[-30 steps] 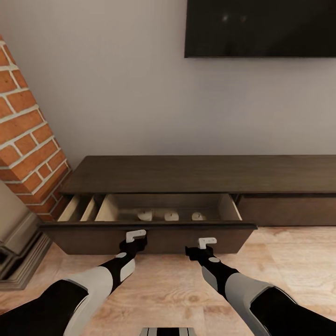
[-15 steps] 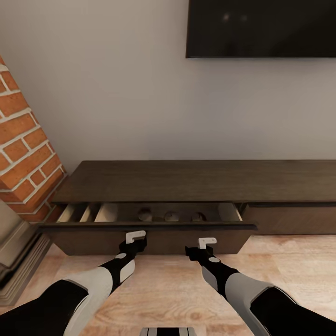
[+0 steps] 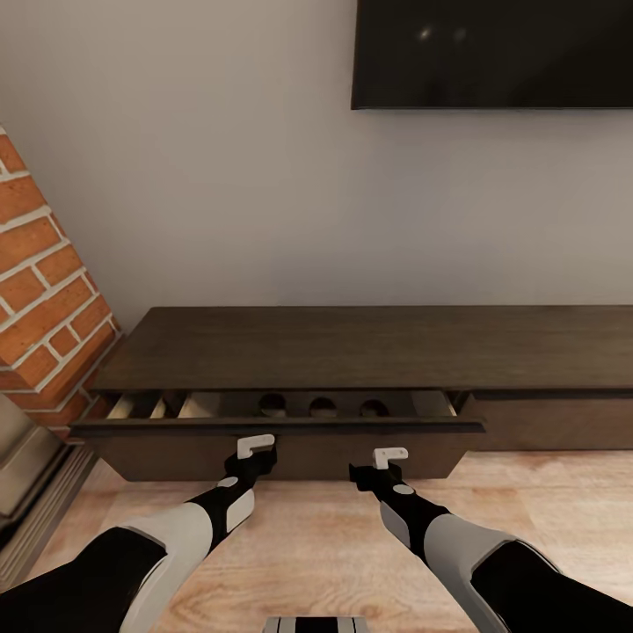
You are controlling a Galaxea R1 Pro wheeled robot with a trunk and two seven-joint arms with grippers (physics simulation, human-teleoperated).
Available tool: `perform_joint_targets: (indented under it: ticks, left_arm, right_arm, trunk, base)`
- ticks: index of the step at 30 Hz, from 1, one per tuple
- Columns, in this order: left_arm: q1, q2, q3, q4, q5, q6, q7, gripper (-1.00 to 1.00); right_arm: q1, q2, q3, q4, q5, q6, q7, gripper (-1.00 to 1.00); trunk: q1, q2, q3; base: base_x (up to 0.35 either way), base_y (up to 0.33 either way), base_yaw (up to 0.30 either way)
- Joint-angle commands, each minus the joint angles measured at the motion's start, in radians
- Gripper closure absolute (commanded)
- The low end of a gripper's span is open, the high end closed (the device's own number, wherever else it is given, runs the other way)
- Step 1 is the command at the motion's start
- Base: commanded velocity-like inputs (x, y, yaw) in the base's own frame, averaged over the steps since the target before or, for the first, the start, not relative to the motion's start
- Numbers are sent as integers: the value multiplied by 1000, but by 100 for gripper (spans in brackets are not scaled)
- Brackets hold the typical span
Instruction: Place each of the two pumpkins and all three candles from the living room inside a cabinet in the living room (use any cabinet), then make sure every cabinet is closed, and position the cauldron so it is next to a table in the living room.
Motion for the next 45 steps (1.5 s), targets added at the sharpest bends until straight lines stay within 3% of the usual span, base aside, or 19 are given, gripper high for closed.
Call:
perform_joint_targets:
  ticks: [1,45]
  left_arm:
    - [-2,0,-6,3,7,-6,2,-100]
    - [-2,-2,-7,4,7,-5,2,-100]
  right_arm:
    - [-1,0,9,1,-8,-3,-3,-100]
    - [-1,0,8,1,-7,-3,-3,-100]
  trunk:
    - [0,0,-1]
    - [0,0,-1]
  base:
    - [90,0,0]
    - [84,0,0]
